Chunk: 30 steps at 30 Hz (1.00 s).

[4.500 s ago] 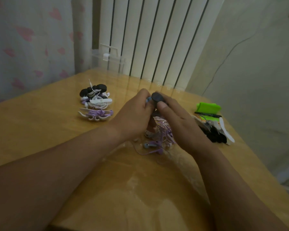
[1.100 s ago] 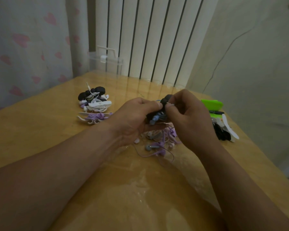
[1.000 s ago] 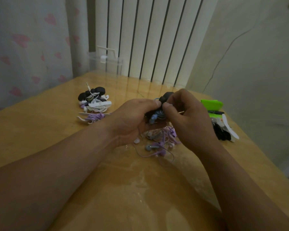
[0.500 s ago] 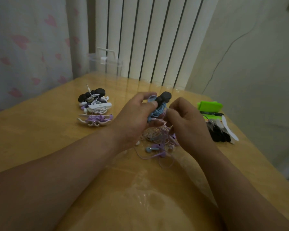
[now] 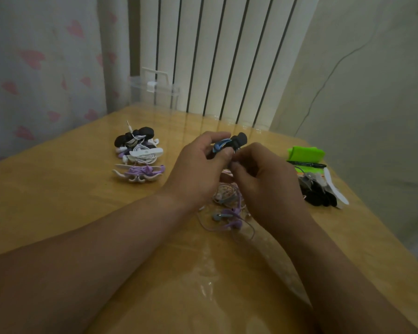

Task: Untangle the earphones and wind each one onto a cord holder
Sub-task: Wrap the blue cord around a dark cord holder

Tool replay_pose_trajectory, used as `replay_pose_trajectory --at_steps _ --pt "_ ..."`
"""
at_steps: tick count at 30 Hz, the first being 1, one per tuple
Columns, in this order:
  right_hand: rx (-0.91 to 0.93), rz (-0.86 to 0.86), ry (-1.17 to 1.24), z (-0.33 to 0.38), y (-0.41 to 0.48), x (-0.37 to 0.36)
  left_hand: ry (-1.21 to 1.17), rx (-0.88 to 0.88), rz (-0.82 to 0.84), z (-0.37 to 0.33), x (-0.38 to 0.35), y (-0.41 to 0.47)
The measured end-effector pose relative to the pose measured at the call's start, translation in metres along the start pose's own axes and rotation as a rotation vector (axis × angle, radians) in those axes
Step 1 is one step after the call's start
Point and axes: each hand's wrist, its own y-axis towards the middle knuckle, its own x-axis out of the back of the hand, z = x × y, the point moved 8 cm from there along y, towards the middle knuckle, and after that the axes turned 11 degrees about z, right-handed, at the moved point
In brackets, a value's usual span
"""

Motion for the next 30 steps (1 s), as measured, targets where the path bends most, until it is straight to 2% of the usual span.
replay_pose_trajectory --at_steps 5,9,12,17,30 --pt "-0.027 0.093 0.084 -0.006 0.000 -0.003 0.246 -0.050 0.053 -0.009 0.002 0.003" --pt "-0.020 0.071 0.075 -0.007 0.002 0.004 0.358 -0.012 0.207 -0.001 -0.010 0.004" --pt "-0.011 0.096 0.061 -0.009 0.002 0.006 0.452 -0.047 0.247 -0.002 -0.013 0.003" --pt "0.005 0.130 0.023 -0.010 0.004 0.012 0.463 -0.049 0.326 -0.006 -0.015 0.003" --pt "0.071 0.186 0.000 -0.008 0.005 0.016 0.442 -0.040 0.385 -0.003 -0.021 0.001"
